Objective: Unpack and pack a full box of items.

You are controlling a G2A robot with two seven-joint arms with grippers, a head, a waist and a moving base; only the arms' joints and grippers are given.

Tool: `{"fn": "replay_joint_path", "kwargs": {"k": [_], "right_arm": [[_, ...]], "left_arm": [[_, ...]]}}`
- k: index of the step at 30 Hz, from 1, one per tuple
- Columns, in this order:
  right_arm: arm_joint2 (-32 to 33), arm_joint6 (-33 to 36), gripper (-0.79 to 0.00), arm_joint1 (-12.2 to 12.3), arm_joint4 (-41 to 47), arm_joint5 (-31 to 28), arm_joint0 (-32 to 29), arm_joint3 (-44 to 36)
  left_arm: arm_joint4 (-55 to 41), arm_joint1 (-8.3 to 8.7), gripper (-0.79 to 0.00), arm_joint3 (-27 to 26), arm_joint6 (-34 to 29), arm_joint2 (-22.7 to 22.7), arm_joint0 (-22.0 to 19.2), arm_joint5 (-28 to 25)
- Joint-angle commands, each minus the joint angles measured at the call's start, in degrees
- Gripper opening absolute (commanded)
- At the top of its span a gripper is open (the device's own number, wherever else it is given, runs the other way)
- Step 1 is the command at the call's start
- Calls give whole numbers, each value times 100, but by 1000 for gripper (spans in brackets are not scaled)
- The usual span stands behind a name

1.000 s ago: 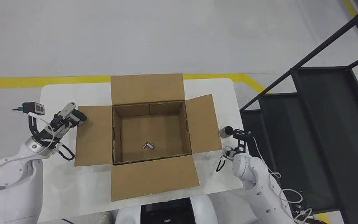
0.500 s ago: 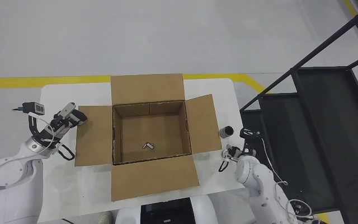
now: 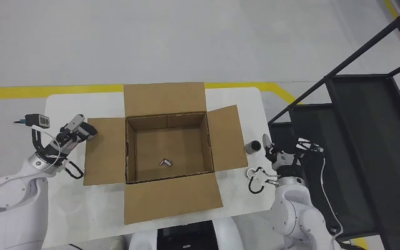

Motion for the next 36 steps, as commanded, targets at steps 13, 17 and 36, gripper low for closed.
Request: {"fn": "replay_joint_path", "kwargs": {"k": [13,17,36], "right_arm": [[-2585,3633,0,-113,-1152,-2532,2529,645],[-3056,4744,0,-335,-528,-2074,3688,1482],[-3366,5051,0,-588,138,-1497,4689,2545]], "left_arm": [[0,0,0,0,0,0,0,0],[0,0,0,0,0,0,0,0],[0,0,0,0,0,0,0,0]]}}
